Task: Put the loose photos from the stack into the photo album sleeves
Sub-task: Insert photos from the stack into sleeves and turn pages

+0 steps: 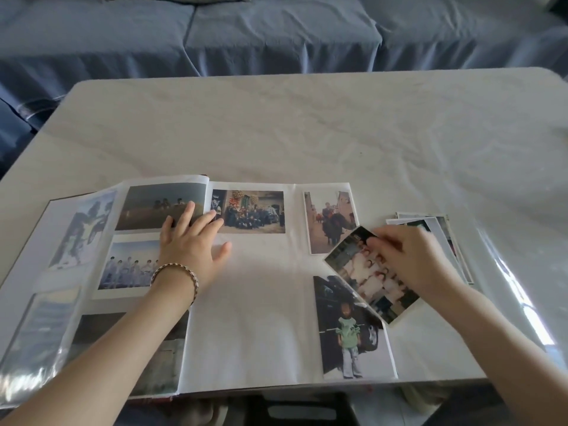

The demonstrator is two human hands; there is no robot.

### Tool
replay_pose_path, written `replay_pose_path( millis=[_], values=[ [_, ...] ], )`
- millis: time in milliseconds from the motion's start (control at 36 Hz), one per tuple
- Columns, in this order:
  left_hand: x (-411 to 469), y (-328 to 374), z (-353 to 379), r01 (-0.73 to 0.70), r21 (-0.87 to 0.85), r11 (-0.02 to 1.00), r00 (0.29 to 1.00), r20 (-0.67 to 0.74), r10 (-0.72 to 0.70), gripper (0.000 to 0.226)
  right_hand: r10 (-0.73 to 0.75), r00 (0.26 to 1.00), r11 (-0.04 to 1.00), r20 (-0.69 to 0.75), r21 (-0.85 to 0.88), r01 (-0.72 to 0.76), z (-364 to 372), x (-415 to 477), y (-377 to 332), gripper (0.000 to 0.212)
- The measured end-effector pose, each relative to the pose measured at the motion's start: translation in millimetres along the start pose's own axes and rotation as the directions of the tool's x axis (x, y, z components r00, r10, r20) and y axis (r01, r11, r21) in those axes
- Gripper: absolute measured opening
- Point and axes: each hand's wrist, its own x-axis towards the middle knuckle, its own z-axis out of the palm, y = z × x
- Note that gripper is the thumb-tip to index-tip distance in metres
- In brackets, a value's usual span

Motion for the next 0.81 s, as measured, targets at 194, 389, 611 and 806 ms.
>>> replay_pose_path(
  millis=[194,389,611,806],
  values=[
    [0,-1,3,-0.011,0.008,1.000,1.000,-0.024,0.012,0.050,-0.054,0.998,0.984,0.027,-0.169,0.058,2,22,-27,0.022],
    [1,-3,4,-0.014,0.001,1.000,1.000,-0.016,0.014,0.048,-0.108,0.981,0.922,0.160,-0.354,0.159,24,38,-41,0.024],
    [-1,-2,2,-0.014,-0.021,1.000,1.000,-0.019,0.014,0.049,-0.144,0.877,0.915,0.458,-0.276,0.295,48,45,-43,0.029],
    [-1,-2,2,-0.015,-0.027,1.000,0.999,-0.028,0.015,0.049,-0.206,0.870,0.936,0.447,-0.168,0.308,56,58,-46,0.041]
  ],
)
